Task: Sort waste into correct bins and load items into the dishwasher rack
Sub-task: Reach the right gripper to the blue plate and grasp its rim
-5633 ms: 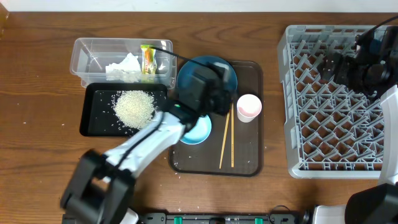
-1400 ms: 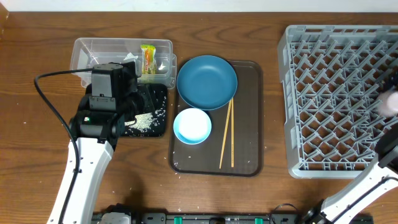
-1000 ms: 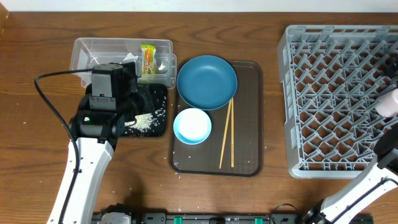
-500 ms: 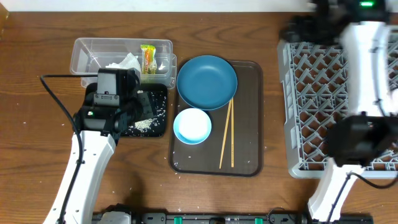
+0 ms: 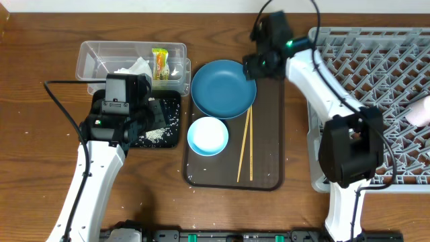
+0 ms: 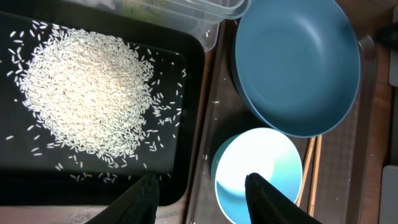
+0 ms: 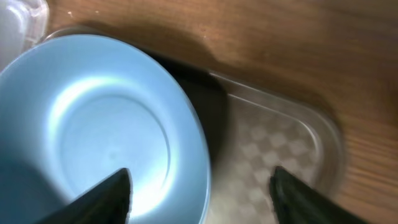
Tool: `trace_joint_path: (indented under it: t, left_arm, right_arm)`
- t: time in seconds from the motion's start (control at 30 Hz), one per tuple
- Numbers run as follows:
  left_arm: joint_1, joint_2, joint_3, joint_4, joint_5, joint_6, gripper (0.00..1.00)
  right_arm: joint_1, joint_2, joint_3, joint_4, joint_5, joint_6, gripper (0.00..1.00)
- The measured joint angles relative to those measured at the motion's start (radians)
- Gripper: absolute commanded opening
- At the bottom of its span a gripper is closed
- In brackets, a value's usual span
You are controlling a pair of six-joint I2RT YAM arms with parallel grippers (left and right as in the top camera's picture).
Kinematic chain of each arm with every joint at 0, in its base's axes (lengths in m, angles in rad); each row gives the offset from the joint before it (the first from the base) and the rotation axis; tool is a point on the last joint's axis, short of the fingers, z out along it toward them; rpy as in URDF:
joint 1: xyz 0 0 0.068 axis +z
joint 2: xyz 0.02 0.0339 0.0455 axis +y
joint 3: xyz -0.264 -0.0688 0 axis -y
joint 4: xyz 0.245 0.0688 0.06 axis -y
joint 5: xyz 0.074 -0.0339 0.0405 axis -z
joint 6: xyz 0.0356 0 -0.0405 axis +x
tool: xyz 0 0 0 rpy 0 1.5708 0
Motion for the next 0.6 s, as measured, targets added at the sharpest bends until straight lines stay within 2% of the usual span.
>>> trace_joint_path:
  t: [0.17,0.27,0.37,0.43,0.6]
  left_arm:
    - [0.0,0.0,0.0,0.0,0.0,0.0,0.48]
    - [0.0,0.0,0.0,0.0,0.0,0.0,0.48]
    - [0.0,0.0,0.0,0.0,0.0,0.0,0.48]
    - [0.0,0.0,0.0,0.0,0.0,0.0,0.48]
    - [0.0,0.0,0.0,0.0,0.0,0.0,0.49]
  right_arm:
    - [0.033,0.0,-0.14,0.102,0.042,0.047,0.49]
    - [0.037,0.0,-0.179,0.118,0.076,0.08,0.33]
    - [0.036,0.0,-0.202,0.134,0.101,0.108,0.1]
    - [0.035,0.0,-0.208,0.14,0.109,0.125,0.01]
    - [0.035,0.0,-0.202,0.174,0.109,0.147,0.01]
